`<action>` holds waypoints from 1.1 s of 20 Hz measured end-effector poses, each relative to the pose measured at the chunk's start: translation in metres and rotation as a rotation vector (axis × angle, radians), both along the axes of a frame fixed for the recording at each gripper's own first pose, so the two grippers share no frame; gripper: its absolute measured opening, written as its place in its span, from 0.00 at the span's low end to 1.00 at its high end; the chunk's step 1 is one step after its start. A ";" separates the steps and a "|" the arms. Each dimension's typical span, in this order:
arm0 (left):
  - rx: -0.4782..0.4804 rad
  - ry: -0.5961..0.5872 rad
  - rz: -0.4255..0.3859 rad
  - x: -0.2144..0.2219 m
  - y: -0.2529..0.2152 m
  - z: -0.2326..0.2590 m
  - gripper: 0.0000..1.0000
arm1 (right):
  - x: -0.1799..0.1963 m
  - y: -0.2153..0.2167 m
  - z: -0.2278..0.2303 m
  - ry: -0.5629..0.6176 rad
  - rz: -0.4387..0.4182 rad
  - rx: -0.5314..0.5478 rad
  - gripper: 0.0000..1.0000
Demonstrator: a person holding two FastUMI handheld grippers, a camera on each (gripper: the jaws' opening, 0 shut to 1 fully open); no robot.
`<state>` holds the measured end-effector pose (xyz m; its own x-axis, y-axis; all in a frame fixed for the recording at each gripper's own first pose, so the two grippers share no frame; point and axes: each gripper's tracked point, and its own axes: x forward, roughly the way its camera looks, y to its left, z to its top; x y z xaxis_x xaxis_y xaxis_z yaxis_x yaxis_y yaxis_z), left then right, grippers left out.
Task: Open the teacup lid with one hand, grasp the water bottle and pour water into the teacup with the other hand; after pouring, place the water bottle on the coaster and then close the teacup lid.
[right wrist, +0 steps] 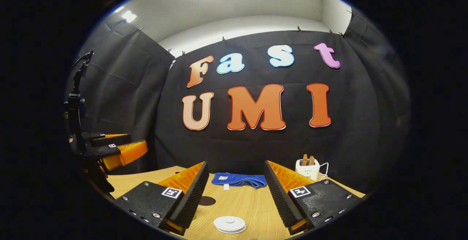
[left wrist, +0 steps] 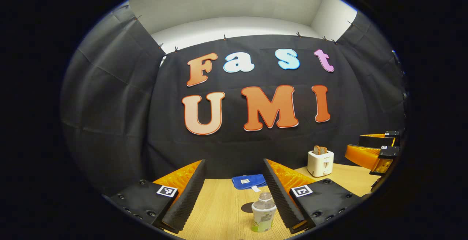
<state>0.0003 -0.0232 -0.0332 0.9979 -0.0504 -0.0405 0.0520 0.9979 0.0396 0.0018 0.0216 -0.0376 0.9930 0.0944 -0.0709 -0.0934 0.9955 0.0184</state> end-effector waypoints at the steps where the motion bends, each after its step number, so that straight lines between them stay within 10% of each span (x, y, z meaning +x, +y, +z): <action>1: 0.015 0.006 0.004 0.000 0.001 -0.008 0.96 | 0.001 -0.001 -0.004 0.009 -0.001 -0.001 0.91; 22: 0.002 0.144 -0.087 -0.005 -0.029 -0.113 1.00 | 0.011 0.013 -0.132 0.267 0.067 -0.069 0.90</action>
